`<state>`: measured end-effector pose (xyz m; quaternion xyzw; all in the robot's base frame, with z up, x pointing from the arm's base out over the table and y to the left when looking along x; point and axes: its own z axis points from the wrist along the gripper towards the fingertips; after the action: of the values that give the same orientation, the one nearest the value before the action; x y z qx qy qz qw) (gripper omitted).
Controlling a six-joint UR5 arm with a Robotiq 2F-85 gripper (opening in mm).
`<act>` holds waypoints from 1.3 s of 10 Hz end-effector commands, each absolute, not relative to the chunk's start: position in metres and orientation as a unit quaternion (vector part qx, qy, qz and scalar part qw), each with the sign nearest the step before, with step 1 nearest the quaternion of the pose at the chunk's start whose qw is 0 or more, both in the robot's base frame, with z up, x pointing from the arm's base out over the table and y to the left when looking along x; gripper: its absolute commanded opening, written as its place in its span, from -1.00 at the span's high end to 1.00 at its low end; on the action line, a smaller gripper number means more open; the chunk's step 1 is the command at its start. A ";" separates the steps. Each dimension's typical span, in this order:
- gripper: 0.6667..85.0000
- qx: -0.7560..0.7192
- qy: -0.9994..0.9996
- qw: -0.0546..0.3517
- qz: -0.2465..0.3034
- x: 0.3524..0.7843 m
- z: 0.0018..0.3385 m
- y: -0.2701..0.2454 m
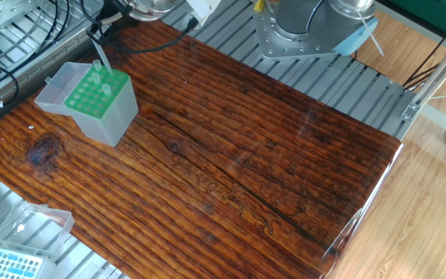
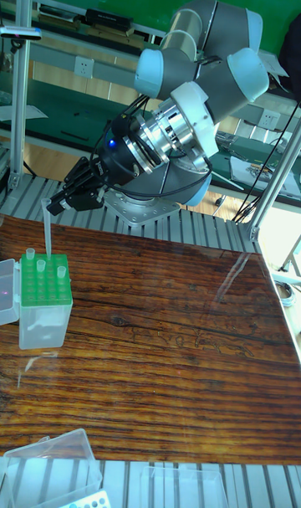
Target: Insert a large pipette tip into the holder for large pipette tips
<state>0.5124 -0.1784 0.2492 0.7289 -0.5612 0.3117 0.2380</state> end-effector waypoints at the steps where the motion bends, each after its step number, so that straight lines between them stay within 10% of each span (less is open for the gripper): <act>1: 0.99 0.725 -0.569 0.237 0.307 0.511 0.247 -0.179; 13: 0.66 0.723 -0.582 0.239 0.284 0.509 0.241 -0.170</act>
<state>0.5109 -0.1717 0.2442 0.7245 -0.5759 0.2907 0.2428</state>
